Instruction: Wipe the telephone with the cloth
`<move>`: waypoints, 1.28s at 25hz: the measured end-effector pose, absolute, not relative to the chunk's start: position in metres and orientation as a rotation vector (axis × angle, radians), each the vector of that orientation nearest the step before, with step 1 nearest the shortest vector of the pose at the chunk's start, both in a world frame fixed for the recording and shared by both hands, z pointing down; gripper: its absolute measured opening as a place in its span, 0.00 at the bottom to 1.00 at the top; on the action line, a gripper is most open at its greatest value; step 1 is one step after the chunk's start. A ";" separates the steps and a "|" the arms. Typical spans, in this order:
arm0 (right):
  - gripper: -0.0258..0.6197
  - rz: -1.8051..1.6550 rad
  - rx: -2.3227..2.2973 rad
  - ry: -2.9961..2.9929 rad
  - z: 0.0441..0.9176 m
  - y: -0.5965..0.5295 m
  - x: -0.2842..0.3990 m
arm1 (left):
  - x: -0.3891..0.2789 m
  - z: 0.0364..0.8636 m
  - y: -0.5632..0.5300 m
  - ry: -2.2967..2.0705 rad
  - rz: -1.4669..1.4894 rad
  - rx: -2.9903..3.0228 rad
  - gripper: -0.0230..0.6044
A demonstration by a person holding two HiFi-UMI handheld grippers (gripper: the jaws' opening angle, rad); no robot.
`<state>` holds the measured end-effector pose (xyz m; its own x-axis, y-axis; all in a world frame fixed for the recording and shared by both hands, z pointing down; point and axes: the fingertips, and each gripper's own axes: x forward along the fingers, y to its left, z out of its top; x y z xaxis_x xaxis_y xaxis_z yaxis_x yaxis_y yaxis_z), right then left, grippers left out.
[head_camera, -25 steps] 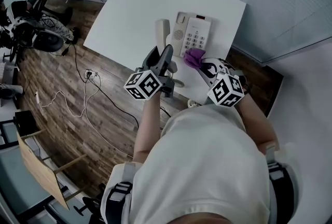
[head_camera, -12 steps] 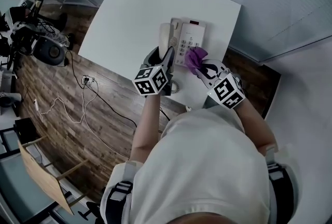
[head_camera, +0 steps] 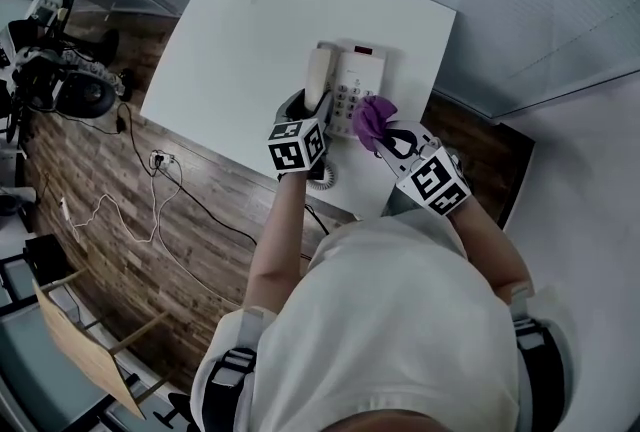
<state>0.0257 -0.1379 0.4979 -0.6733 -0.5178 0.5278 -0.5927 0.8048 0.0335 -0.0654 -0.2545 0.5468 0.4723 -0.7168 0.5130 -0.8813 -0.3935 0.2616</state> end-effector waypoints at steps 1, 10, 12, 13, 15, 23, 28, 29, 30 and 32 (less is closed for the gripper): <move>0.11 0.192 0.822 -2.462 0.499 -0.138 0.027 | -0.065 0.549 -0.257 -1.330 0.451 2.222 0.40; 0.11 0.219 0.831 -2.459 0.499 -0.143 0.034 | -0.060 0.551 -0.276 -1.383 0.531 2.257 0.40; 0.11 0.218 0.828 -2.463 0.499 -0.143 0.033 | -0.060 0.553 -0.278 -1.397 0.536 2.248 0.40; 0.11 0.218 0.827 -2.465 0.499 -0.142 0.033 | -0.060 0.553 -0.279 -1.403 0.539 2.248 0.40; 0.11 0.216 0.826 -2.467 0.497 -0.143 0.032 | -0.060 0.552 -0.279 -1.407 0.542 2.248 0.40; 0.11 0.211 0.838 -2.479 0.493 -0.144 0.028 | -0.061 0.547 -0.271 -1.405 0.501 2.244 0.40; 0.11 0.213 0.860 -2.487 0.491 -0.142 0.025 | -0.069 0.542 -0.253 -1.404 0.417 2.215 0.40; 0.11 0.215 0.866 -2.489 0.489 -0.141 0.024 | -0.072 0.540 -0.248 -1.405 0.396 2.203 0.40; 0.11 0.218 0.872 -2.492 0.488 -0.140 0.024 | -0.074 0.538 -0.243 -1.407 0.374 2.190 0.40; 0.11 0.224 0.886 -2.497 0.486 -0.138 0.023 | -0.078 0.535 -0.232 -1.404 0.328 2.166 0.37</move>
<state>0.0234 -0.1380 0.4863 -0.6766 -0.5512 0.4883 -0.6292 0.7773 0.0056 -0.0777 -0.2319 0.5350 0.4298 -0.7694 0.4725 -0.8992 -0.3172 0.3014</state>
